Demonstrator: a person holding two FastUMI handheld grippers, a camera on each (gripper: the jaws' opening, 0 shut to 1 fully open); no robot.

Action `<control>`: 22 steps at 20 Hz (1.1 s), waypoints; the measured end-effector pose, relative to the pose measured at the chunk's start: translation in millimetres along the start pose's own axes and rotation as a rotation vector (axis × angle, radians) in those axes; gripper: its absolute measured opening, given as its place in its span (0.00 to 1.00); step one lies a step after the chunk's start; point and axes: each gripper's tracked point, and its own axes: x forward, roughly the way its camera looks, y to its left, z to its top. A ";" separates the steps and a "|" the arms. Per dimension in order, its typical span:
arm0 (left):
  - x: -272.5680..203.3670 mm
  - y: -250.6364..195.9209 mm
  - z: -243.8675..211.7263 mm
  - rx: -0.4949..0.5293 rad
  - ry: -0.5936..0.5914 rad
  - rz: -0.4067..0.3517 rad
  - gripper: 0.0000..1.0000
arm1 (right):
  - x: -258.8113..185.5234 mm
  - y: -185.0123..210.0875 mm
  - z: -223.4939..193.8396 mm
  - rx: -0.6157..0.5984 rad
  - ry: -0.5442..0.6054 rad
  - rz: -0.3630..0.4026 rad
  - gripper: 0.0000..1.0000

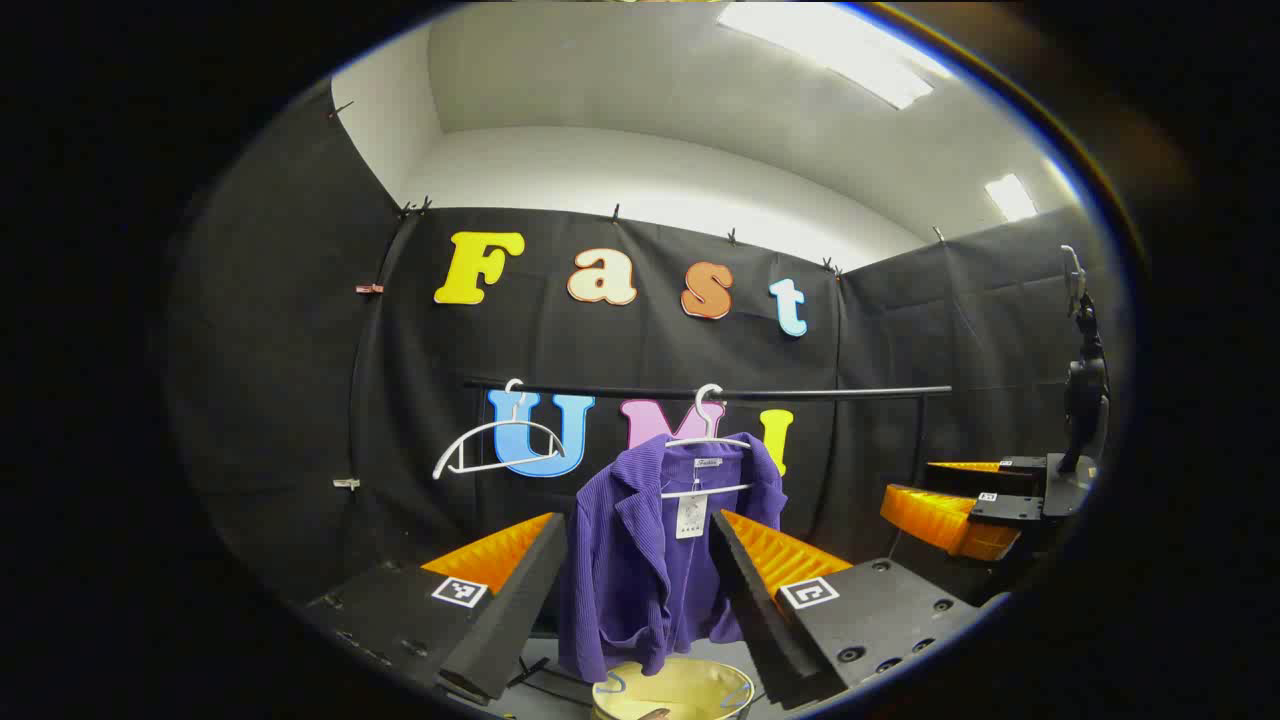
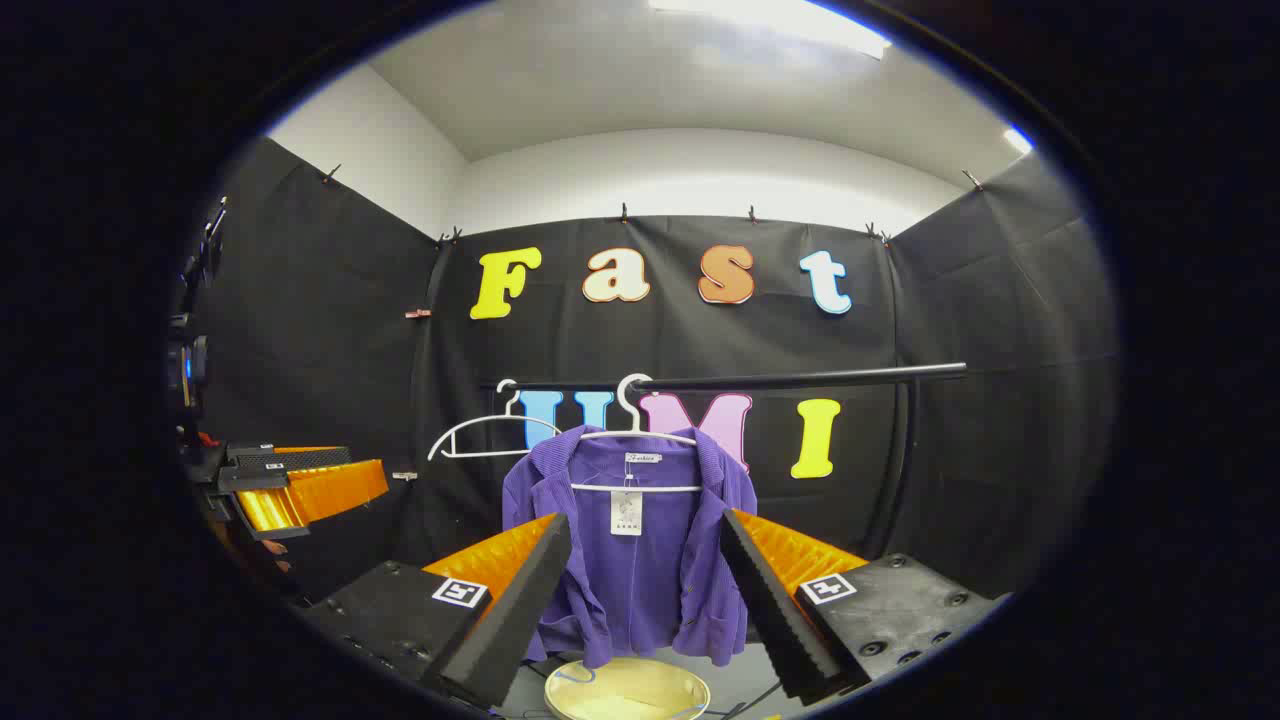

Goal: Grasp the clothes on the hanger with both hands and then place them into the laundry hamper below.

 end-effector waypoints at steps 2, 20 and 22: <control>1.4 -1.4 -1.2 -0.006 0.001 -0.001 0.90 | 1.5 0.2 -1.8 -0.004 0.003 0.001 0.97; 4.1 5.4 -7.0 -0.022 0.008 -0.013 0.90 | 0.6 -3.9 -3.6 0.007 0.010 -0.032 0.97; 4.0 6.1 -8.5 -0.026 0.010 -0.021 0.90 | 0.0 -3.8 -7.8 0.007 0.023 -0.039 0.97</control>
